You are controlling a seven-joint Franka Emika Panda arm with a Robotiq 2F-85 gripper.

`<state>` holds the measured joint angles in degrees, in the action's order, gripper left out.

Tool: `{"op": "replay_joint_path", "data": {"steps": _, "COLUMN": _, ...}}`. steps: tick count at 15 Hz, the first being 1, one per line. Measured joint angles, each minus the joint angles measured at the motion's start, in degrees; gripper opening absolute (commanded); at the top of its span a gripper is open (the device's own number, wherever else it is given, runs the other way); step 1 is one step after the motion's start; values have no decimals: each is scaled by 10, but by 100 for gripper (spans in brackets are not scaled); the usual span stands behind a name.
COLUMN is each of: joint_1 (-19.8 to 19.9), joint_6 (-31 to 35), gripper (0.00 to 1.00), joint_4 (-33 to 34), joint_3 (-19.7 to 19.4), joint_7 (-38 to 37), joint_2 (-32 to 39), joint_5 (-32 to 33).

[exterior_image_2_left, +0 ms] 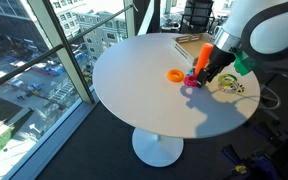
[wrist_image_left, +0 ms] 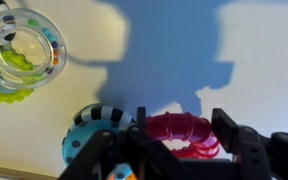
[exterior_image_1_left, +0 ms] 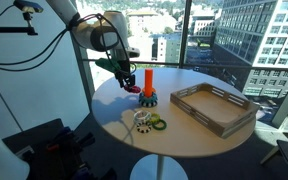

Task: Put the red ring on the table

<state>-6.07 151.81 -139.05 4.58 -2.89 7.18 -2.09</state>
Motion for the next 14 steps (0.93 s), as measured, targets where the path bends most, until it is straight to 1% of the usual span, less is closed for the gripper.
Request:
{"op": "replay_joint_path", "data": {"steps": 4, "joint_1": -2, "joint_6": 28, "gripper": 42, "joint_4": 0, "joint_3": 2, "joint_7": 3, "joint_2": 34, "joint_5": 1}}
{"op": "replay_joint_path", "data": {"steps": 5, "joint_1": -3, "joint_6": 30, "gripper": 46, "joint_4": 1, "joint_3": 3, "joint_7": 3, "joint_2": 42, "joint_5": 1}}
{"op": "replay_joint_path", "data": {"steps": 6, "joint_1": -3, "joint_6": 31, "gripper": 91, "joint_4": 1, "joint_3": 4, "joint_7": 3, "joint_2": 48, "joint_5": 1}}
{"op": "replay_joint_path", "data": {"steps": 7, "joint_1": -4, "joint_6": 31, "gripper": 91, "joint_4": 2, "joint_3": 4, "joint_7": 3, "joint_2": 54, "joint_5": 1}}
{"op": "replay_joint_path", "data": {"steps": 8, "joint_1": -5, "joint_6": 31, "gripper": 93, "joint_4": 2, "joint_3": 4, "joint_7": 3, "joint_2": 59, "joint_5": 1}}
{"op": "replay_joint_path", "data": {"steps": 9, "joint_1": -5, "joint_6": 31, "gripper": 98, "joint_4": 3, "joint_3": 4, "joint_7": 3, "joint_2": 63, "joint_5": 1}}
{"op": "replay_joint_path", "data": {"steps": 10, "joint_1": -5, "joint_6": 31, "gripper": 100, "joint_4": 4, "joint_3": 4, "joint_7": 3, "joint_2": 66, "joint_5": 1}}
{"op": "replay_joint_path", "data": {"steps": 14, "joint_1": 1, "joint_6": 5, "gripper": 100, "joint_4": 13, "joint_3": 4, "joint_7": 3, "joint_2": 67, "joint_5": 1}}
